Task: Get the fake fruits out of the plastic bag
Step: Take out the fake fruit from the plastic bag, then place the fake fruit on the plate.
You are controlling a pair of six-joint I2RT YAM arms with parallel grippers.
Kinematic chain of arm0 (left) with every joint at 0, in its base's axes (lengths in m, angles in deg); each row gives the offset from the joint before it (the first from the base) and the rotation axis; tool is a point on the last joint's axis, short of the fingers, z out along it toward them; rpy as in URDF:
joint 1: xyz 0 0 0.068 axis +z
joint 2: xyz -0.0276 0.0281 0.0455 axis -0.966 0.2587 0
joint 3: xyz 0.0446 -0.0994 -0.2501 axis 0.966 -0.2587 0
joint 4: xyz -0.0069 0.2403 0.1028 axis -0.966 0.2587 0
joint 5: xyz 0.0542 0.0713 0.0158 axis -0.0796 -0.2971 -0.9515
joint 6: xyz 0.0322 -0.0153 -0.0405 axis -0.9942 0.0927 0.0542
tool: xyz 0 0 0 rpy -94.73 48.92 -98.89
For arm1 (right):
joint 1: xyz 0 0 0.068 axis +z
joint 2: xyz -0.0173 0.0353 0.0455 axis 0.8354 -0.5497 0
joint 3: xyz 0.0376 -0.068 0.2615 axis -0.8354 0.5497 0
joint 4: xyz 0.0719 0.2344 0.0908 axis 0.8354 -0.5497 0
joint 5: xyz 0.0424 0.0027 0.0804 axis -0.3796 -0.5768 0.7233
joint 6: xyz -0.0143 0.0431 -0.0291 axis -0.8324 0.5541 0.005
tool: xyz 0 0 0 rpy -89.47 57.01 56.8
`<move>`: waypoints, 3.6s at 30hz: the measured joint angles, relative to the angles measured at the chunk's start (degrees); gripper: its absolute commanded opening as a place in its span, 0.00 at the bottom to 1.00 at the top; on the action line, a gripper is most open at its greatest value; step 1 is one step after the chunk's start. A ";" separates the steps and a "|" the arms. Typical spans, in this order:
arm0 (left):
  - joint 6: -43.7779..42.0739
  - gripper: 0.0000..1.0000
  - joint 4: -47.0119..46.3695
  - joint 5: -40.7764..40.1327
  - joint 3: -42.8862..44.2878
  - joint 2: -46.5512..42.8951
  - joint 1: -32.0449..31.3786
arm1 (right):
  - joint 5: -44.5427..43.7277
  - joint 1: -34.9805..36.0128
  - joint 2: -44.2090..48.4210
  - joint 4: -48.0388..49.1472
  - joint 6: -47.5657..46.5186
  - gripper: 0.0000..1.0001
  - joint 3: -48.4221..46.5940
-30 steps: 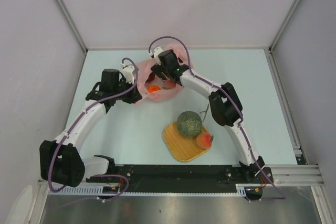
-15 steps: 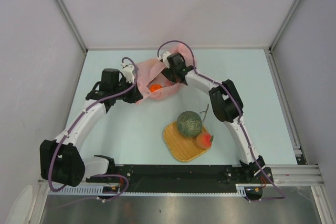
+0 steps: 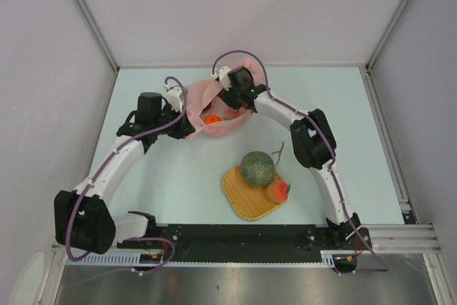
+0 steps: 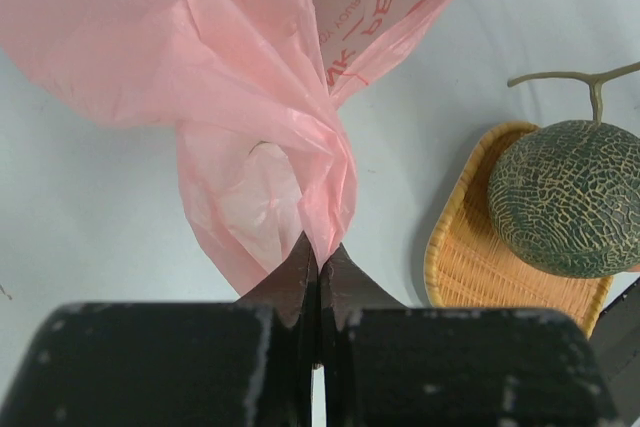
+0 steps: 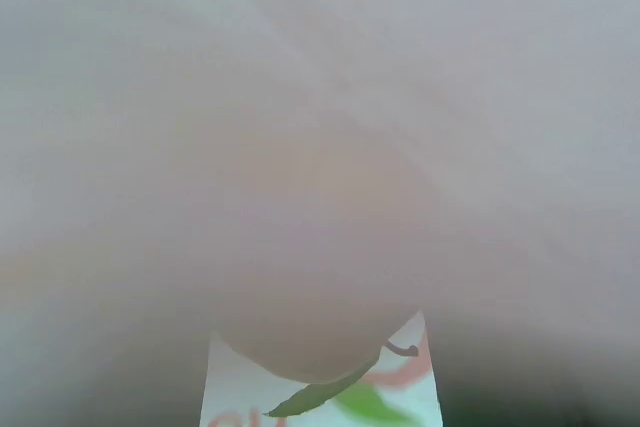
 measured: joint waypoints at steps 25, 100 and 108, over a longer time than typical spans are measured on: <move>2.40 0.00 -6.10 0.70 -1.05 -1.70 0.00 | 34.77 21.68 46.31 -15.37 -8.39 0.37 38.29; 3.02 0.00 -9.03 4.31 -8.55 -14.67 0.48 | 21.81 32.79 31.30 -35.93 -46.56 1.00 25.79; 2.97 0.00 -7.96 4.28 -8.22 -13.57 0.48 | 29.57 28.89 31.82 -35.45 -36.94 0.88 14.78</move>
